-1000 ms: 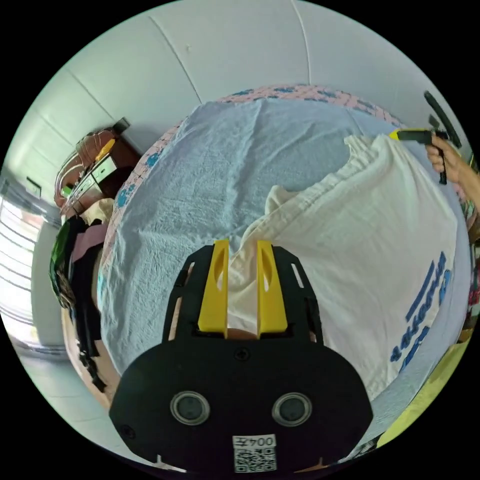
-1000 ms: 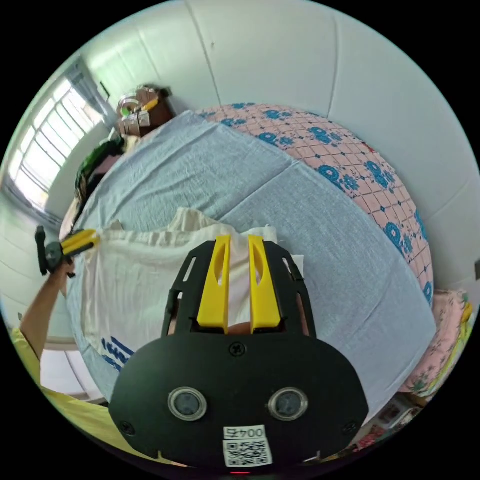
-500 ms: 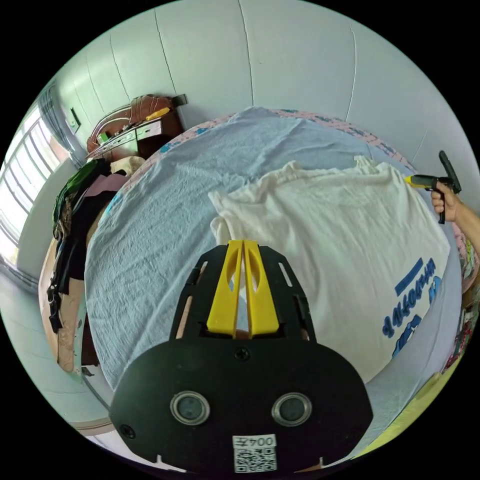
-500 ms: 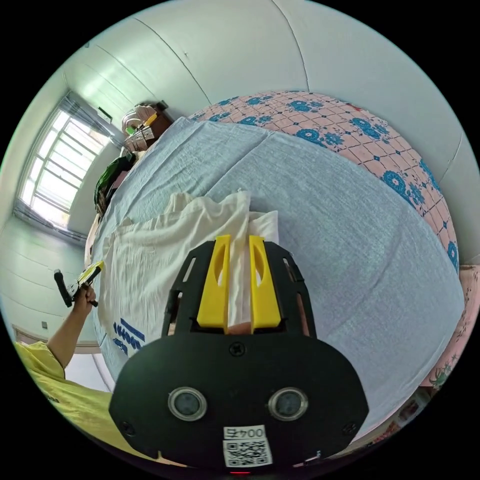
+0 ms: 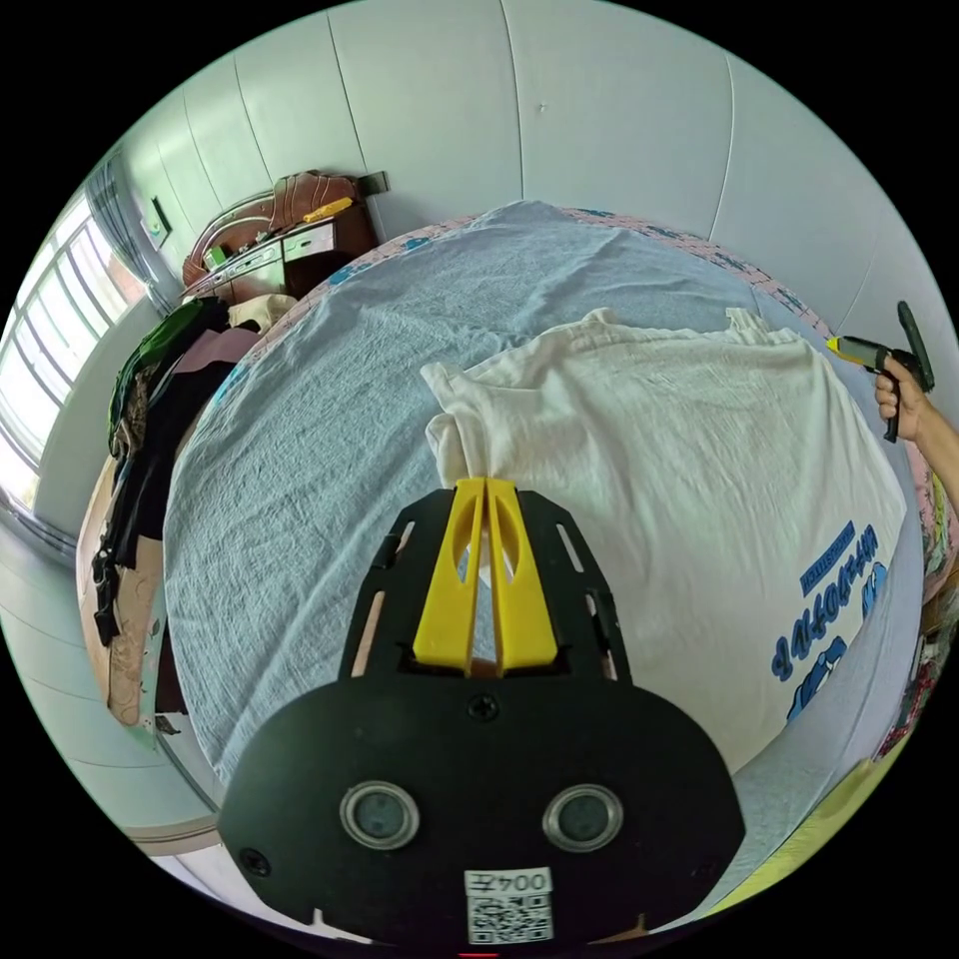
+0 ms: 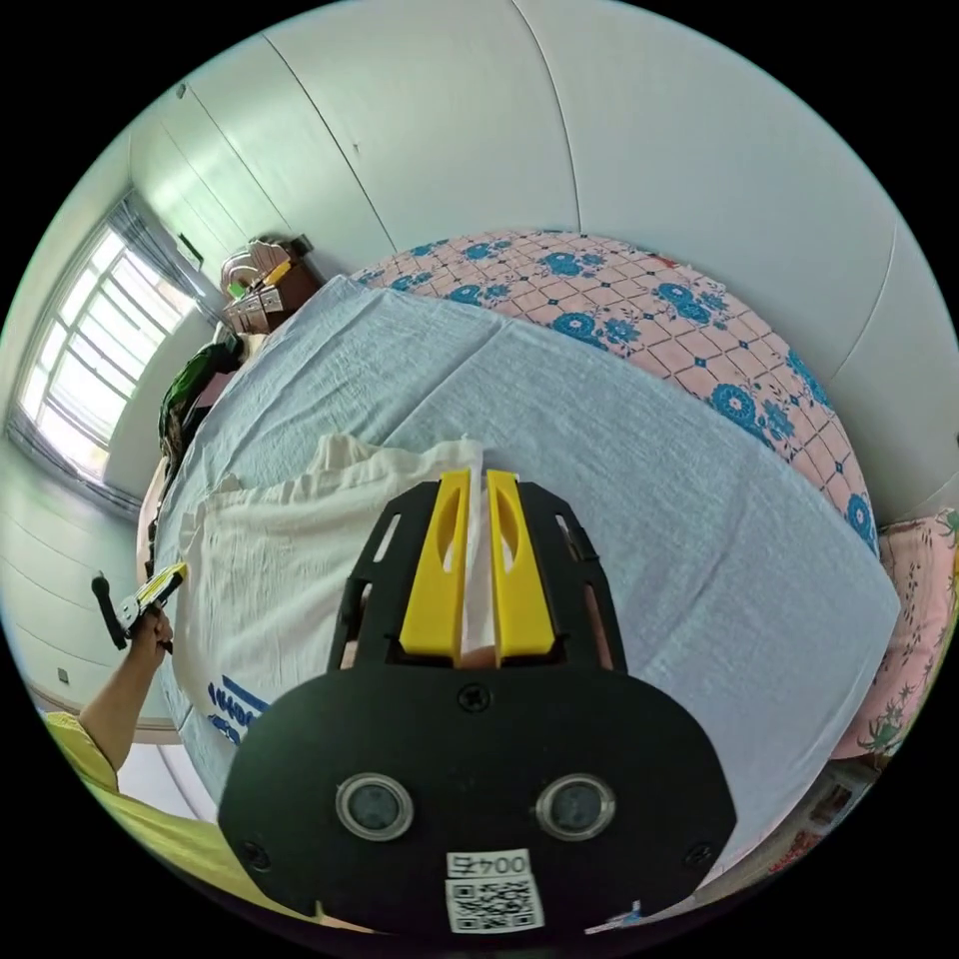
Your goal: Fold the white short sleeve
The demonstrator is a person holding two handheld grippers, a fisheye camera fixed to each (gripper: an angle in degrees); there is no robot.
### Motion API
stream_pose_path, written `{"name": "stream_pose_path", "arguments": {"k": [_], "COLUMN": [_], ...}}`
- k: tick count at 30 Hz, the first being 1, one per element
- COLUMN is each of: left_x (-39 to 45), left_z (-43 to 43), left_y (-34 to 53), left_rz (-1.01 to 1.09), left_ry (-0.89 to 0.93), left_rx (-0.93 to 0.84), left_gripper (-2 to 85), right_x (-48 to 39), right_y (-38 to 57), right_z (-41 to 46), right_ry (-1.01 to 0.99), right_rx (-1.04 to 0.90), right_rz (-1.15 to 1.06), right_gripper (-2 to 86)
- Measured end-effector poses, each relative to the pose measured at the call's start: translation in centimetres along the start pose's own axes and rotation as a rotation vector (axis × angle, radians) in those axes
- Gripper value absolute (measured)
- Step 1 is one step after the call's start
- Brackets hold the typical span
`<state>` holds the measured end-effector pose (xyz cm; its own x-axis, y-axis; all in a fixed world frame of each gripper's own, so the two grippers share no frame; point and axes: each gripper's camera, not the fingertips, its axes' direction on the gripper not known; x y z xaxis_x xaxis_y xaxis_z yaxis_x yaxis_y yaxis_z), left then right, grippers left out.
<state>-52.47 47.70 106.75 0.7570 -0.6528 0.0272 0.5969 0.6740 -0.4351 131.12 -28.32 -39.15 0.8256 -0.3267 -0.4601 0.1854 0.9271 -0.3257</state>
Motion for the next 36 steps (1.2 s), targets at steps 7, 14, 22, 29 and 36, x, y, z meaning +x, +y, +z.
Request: {"name": "stream_pose_path", "arguments": {"k": [7,14,22,29,36], "left_x": [-0.8,-1.6,-3.2,-3.9,-4.1], "left_z": [0.2,0.4,-0.8,1.5,0.5], "left_y": [0.2,0.4,-1.0,-2.9,-2.1], "left_rz": [0.001,-0.001,-0.061,-0.027,-0.042], "left_ry": [-0.004,0.001,0.033,0.068,-0.009], "left_rx": [-0.001,-0.001,0.037,-0.08,-0.057], "left_gripper": [0.2,0.3,1.7,4.3,1.7], "right_x": [-3.0,-2.5,-10.4,-14.2,-16.9], "right_y": [-3.2,-2.1,2.5,4.8,4.7], "right_z": [3.5,1.3,-0.7,1.0,0.8], "right_ry": [0.059,0.191,0.103,0.216,0.311], "right_rx": [-0.162,-0.028,-0.073,-0.166,-0.199], "right_rz": [-0.099,0.089,-0.181,-0.268,-0.358], "right_gripper": [3.9,1.9,1.7,3.9,4.0]}}
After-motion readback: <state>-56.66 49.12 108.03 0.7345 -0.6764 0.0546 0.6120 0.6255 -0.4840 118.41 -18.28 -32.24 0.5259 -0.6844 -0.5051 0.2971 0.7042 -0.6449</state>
